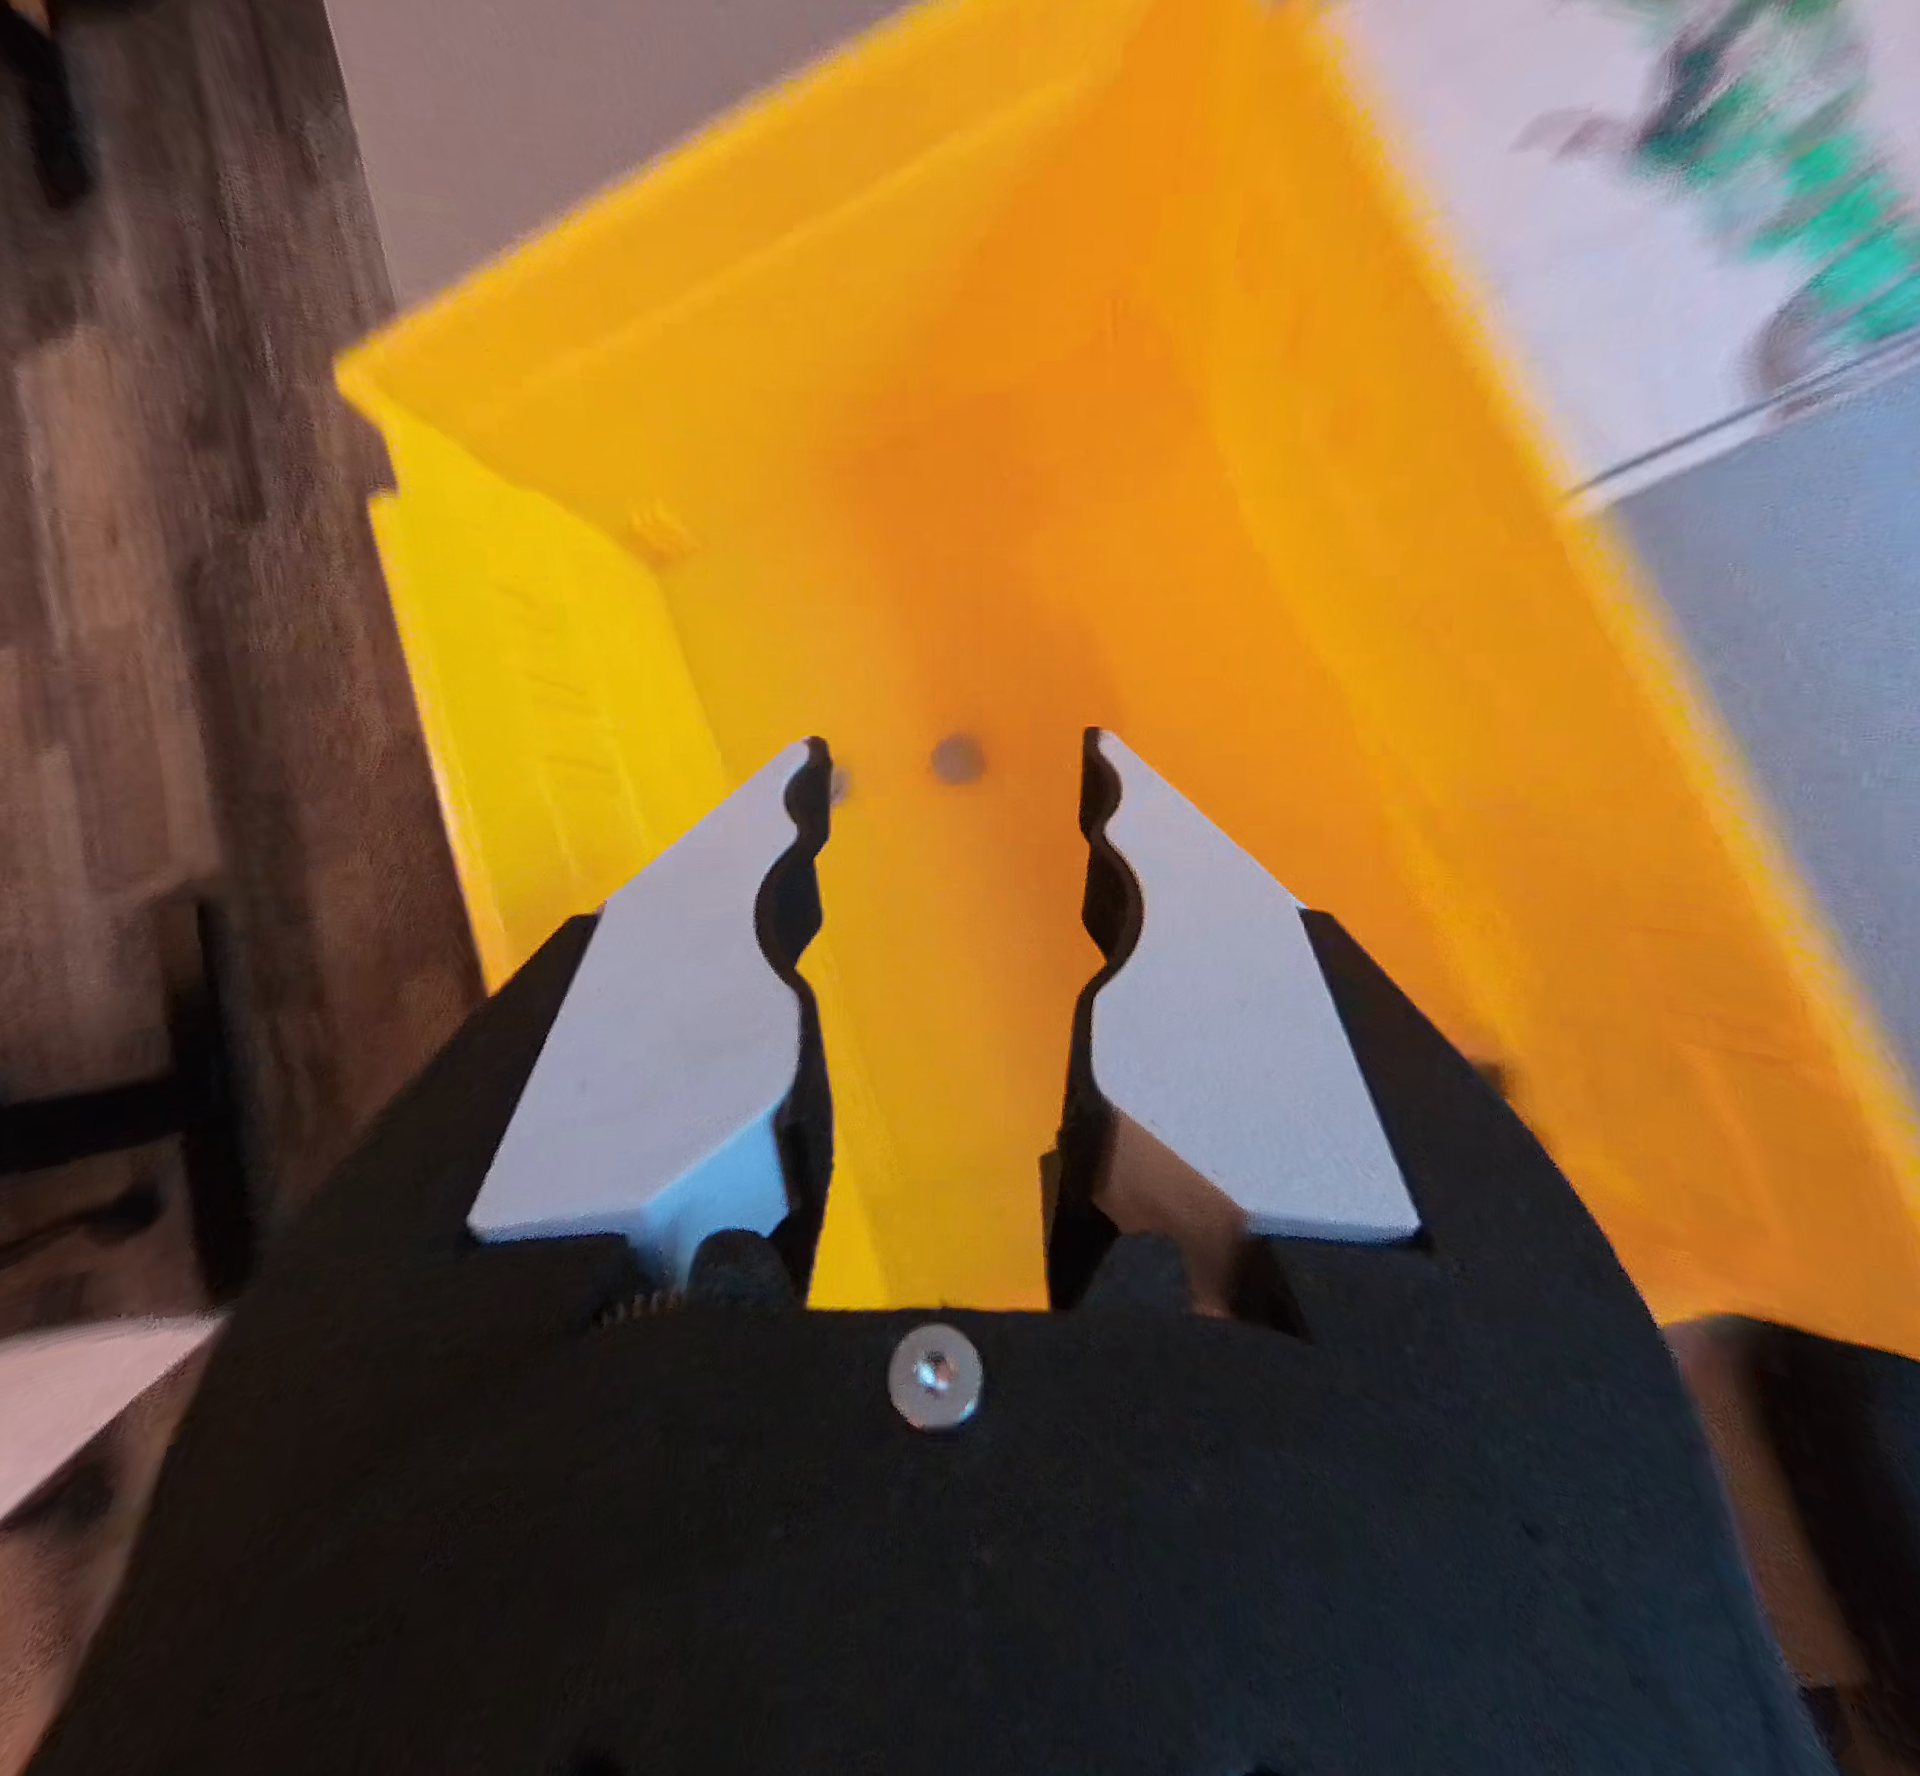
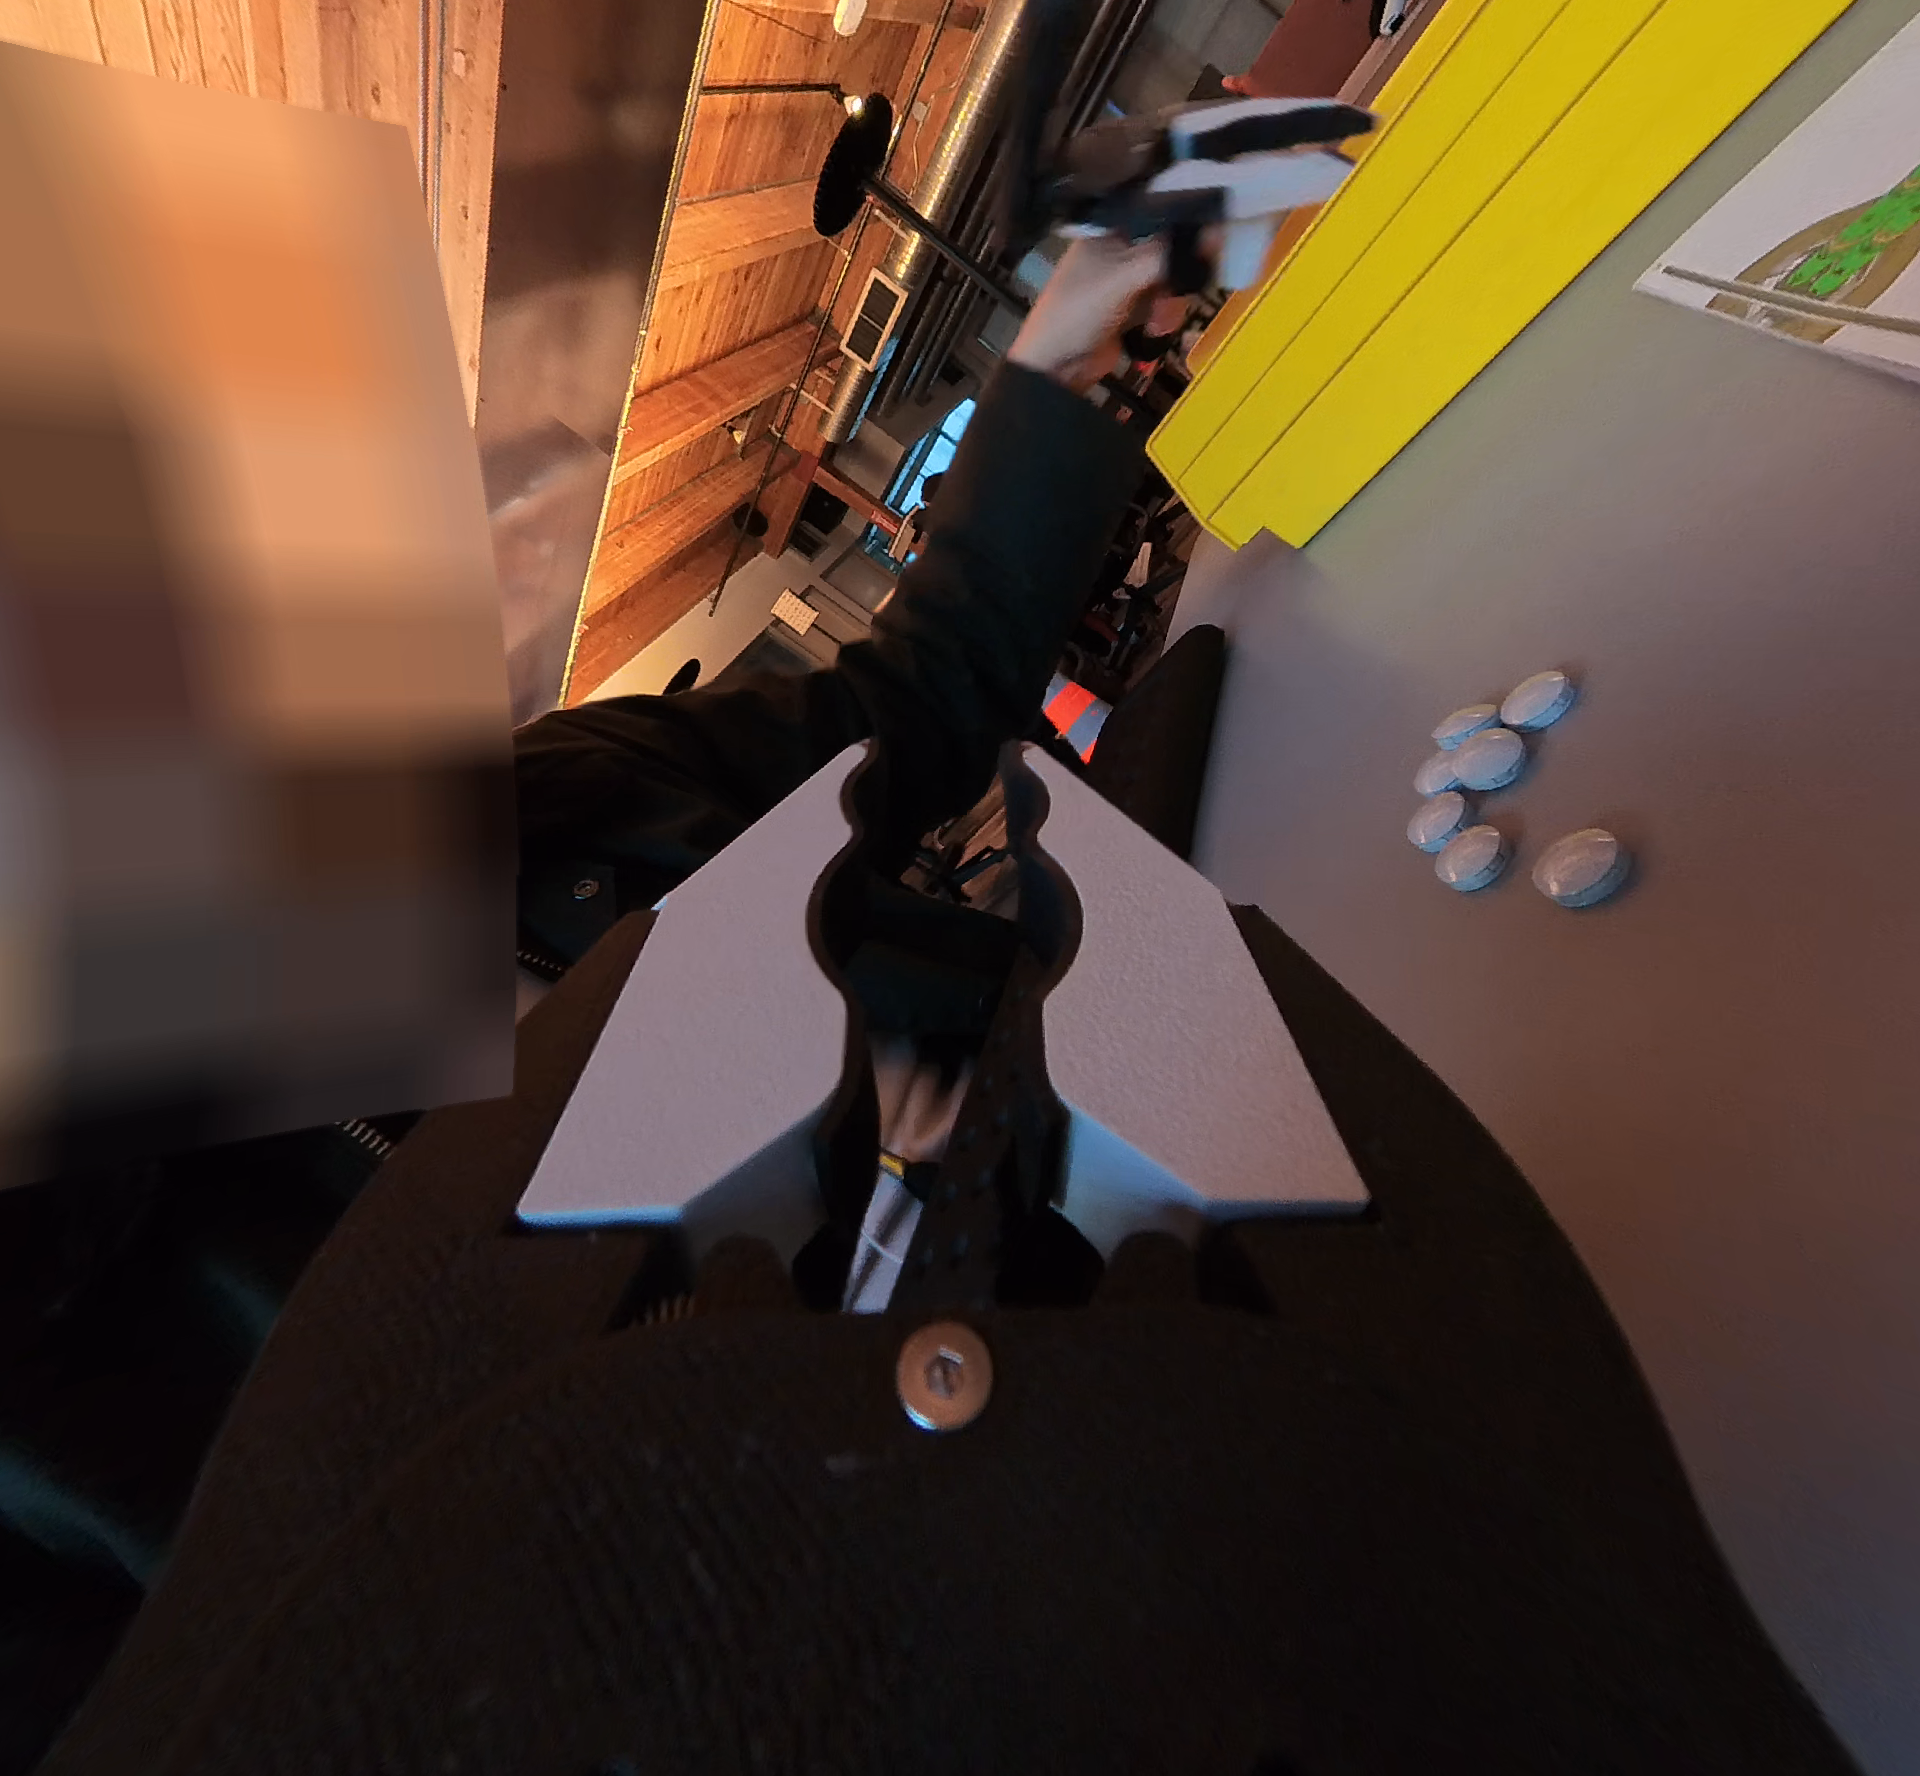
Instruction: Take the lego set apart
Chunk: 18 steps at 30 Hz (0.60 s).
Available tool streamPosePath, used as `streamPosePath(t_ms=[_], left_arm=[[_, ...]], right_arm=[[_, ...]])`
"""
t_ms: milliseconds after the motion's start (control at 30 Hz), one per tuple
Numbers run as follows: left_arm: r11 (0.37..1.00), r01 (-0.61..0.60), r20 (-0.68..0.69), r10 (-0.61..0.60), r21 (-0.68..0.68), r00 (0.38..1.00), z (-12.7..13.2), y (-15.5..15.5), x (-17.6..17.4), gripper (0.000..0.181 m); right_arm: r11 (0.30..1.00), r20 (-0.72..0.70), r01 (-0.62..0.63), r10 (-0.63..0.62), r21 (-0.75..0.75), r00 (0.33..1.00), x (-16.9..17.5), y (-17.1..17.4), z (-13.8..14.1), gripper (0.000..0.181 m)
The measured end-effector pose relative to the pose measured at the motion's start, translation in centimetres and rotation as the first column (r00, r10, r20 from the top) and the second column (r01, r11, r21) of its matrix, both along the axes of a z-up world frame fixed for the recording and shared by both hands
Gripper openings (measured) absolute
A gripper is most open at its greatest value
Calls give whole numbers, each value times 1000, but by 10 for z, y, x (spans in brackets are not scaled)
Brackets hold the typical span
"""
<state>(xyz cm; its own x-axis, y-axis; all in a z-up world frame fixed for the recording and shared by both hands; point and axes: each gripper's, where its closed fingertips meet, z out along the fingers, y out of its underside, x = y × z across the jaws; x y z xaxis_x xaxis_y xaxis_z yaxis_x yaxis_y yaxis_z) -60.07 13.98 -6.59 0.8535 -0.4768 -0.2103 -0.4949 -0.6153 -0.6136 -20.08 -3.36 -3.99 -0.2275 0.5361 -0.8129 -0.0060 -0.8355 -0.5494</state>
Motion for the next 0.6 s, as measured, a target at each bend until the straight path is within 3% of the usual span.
streamPosePath(t_ms=[67,133,200,300,400,500,600], left_arm=[[992,84,138,-97,98,986,35,-16,48,41],[958,217,250,-260,186,933,64,-46,114,41],[906,362,286,-415,220,864,70,-83,180,45],[820,533,229,-571,210,788,36,-119,261,40],[754,642,227,-655,140,720,-12,-137,328,34],[712,699,185,-697,64,693,-49,-137,366,26],[690,721,82,-723,66,686,-62,-129,383,22]], right_arm=[[999,16,37,-37,22,999,1,6,-2,18],[992,59,102,-106,73,993,4,15,-7,18],[972,69,183,-194,145,978,9,26,-6,16],[908,131,284,-336,307,933,18,40,-10,14],[787,169,343,-484,512,858,27,51,-12,15],[698,173,361,-569,619,804,34,57,-10,15],[705,170,371,-570,605,804,37,58,-9,15]])
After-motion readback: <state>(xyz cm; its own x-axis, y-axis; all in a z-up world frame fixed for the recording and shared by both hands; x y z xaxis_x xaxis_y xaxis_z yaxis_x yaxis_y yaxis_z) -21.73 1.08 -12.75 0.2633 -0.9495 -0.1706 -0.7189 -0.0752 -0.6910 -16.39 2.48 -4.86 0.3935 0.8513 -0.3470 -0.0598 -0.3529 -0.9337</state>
